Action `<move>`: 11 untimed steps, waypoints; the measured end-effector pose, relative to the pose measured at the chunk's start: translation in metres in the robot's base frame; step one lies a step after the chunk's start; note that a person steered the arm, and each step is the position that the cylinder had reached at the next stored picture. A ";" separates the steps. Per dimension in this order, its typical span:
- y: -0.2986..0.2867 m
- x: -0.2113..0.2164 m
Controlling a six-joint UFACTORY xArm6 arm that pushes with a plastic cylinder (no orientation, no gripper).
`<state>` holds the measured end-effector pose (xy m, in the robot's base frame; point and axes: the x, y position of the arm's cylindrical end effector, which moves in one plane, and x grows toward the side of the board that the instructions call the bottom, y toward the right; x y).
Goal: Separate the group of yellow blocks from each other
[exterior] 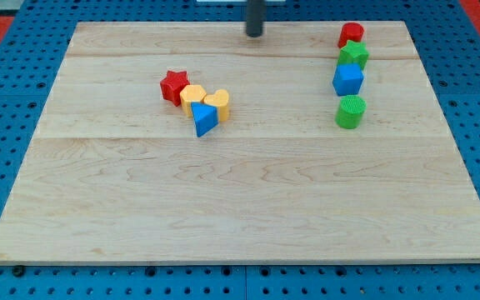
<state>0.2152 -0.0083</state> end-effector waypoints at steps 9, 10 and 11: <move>0.000 0.182; -0.027 0.164; -0.067 0.179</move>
